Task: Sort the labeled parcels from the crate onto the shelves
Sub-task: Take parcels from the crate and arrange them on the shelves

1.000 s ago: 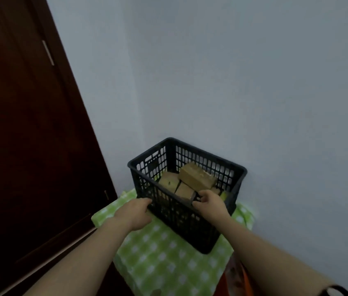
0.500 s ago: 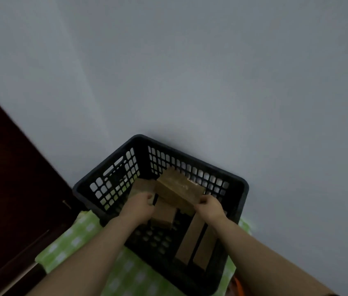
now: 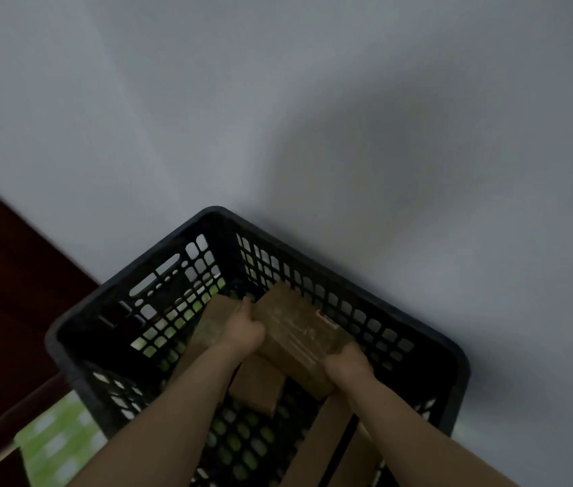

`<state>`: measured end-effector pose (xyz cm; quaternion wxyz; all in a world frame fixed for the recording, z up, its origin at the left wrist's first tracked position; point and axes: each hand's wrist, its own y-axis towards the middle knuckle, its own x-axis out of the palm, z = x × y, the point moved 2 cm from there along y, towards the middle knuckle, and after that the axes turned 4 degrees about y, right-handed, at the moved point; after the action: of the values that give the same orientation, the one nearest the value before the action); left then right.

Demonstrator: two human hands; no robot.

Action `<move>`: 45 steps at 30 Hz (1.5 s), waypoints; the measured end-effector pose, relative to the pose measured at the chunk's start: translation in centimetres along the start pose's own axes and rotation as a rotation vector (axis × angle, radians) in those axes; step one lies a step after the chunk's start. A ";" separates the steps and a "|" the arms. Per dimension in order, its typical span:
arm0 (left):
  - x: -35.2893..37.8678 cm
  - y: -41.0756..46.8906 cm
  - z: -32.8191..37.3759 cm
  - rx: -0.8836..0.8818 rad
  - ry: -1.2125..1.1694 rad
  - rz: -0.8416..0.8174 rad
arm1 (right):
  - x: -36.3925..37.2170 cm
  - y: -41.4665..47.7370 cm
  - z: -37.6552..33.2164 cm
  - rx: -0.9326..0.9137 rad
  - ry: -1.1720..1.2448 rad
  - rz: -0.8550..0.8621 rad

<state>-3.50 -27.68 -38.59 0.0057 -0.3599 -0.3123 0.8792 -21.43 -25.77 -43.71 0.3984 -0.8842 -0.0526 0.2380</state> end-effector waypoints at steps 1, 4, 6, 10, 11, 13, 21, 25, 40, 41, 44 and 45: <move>0.2 -0.1 0.0 -0.013 -0.041 -0.003 | 0.2 0.3 0.3 -0.007 0.011 -0.003; -0.2 -1.5 -0.3 -0.048 -0.188 0.018 | 0.3 -1.2 0.2 -0.067 0.030 0.008; -1.4 -3.4 -0.2 -0.049 -0.293 0.062 | 0.1 -4.1 -1.0 -0.132 0.099 0.027; -5.7 -8.8 0.0 -0.012 -0.438 0.258 | -0.2 -9.8 -3.1 -0.302 0.096 -0.074; -7.0 -10.5 0.0 0.015 -0.480 0.304 | 0.0 -11.4 -3.6 -0.359 0.019 -0.097; -9.5 -14.2 0.0 0.067 -0.580 0.355 | 0.7 -15.1 -4.6 -0.469 -0.151 -0.096; -18.4 -30.7 -6.7 0.203 -0.866 0.330 | 6.2 -29.9 -4.7 -0.781 -0.487 0.120; -21.2 -40.0 -12.8 0.272 -0.973 0.459 | 10.2 -37.6 -3.5 -0.802 -0.146 -0.097; -22.6 -59.9 -32.4 0.229 -1.074 0.567 | 25.9 -54.7 -1.2 -0.609 0.078 -1.064; -22.7 -61.0 -33.3 0.229 -1.092 0.604 | 26.8 -55.4 -1.2 -0.619 0.057 -1.104; -22.6 -63.4 -35.1 0.206 -1.156 0.659 | 29.2 -57.5 -1.3 -0.668 0.104 -1.182; -22.6 -64.1 -35.7 0.191 -1.173 0.677 | 29.8 -58.2 -1.4 -0.671 0.140 -1.195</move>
<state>22.13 38.09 -8.38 -0.4081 0.1004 -0.0548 0.9057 11.16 21.05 -11.76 0.1685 -0.7922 -0.5761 -0.1096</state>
